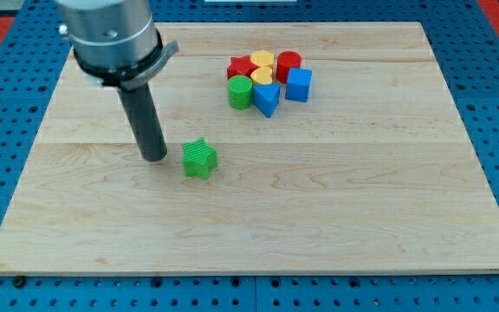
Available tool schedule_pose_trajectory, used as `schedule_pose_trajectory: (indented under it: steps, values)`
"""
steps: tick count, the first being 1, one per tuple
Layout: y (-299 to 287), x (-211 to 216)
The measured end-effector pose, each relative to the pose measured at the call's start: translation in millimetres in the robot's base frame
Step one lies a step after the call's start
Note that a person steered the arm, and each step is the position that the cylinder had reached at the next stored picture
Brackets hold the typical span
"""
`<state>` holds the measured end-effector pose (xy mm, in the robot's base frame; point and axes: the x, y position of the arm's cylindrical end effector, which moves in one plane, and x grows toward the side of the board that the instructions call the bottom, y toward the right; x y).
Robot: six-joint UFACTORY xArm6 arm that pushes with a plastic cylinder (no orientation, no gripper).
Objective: Slide the green star vertical to the blue cube at the bottom
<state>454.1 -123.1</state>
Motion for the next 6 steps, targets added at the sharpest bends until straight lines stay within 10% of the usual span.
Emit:
schedule_pose_trajectory:
  steps: [4,6]
  values:
    - [86.9,59.8]
    - [158.9,17.2]
